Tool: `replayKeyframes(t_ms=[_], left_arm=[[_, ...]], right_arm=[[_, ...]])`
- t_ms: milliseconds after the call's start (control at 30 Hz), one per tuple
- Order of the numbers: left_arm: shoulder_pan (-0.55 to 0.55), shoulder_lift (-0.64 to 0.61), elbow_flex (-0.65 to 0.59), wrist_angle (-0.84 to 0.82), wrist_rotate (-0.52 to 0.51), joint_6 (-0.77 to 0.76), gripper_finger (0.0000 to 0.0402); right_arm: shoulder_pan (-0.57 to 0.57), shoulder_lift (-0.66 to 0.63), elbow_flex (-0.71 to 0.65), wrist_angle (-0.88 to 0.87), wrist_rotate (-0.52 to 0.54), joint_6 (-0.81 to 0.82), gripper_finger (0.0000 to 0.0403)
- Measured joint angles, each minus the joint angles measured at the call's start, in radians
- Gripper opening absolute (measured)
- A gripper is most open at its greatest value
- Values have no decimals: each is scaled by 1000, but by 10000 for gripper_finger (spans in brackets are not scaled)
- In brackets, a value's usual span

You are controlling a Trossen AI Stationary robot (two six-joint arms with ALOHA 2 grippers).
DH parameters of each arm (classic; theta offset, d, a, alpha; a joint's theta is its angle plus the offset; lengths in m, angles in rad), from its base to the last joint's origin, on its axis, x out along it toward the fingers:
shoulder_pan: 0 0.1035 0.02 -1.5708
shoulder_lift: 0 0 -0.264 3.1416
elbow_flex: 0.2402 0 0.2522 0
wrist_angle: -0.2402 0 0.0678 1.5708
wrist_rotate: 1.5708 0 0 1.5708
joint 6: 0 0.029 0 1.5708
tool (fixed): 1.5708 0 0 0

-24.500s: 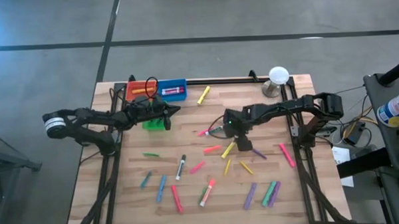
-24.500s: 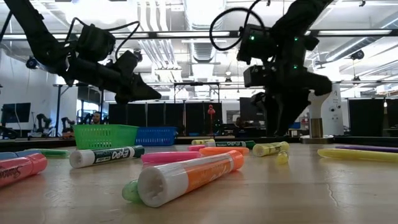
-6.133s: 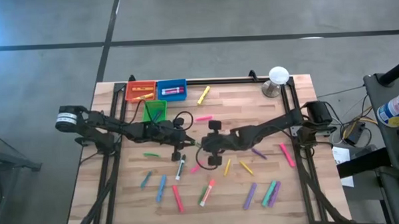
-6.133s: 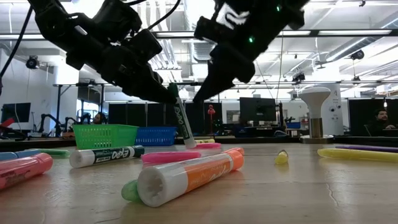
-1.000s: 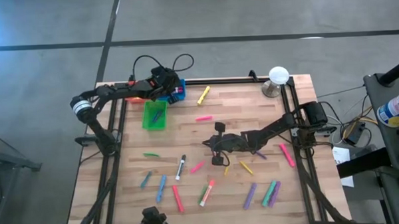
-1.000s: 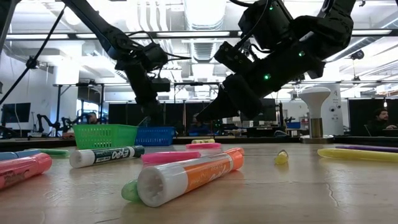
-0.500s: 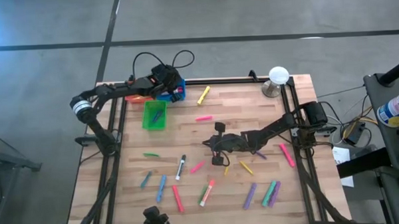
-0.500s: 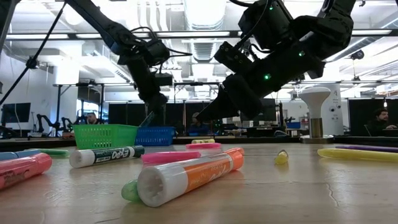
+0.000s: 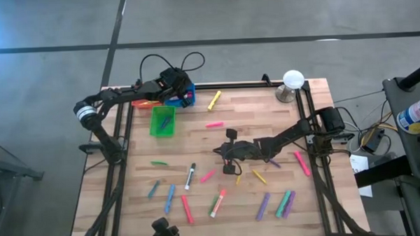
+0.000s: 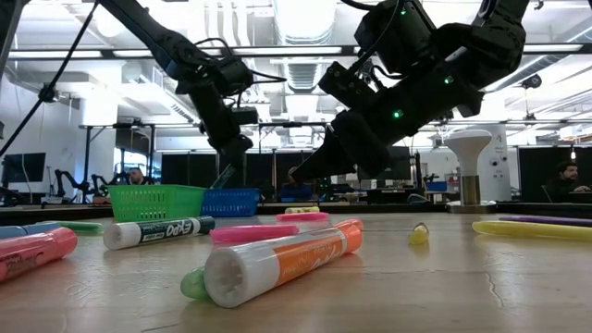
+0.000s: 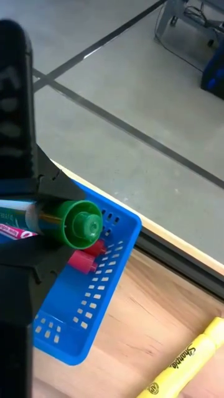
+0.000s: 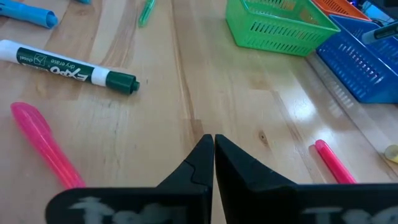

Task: Pick & Place Markers
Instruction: Put the green marker into the blue bin

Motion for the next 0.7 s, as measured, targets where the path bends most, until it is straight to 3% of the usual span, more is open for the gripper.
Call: replayKeyframes(t_ms=[400,700], left_arm=[[-2,-1,0,8,-4,-14,71],[-3,-1,0,-9,21,-19,165]], right_arm=[[0,0,0,0,0,0,8],[0,0,0,0,0,2,8]])
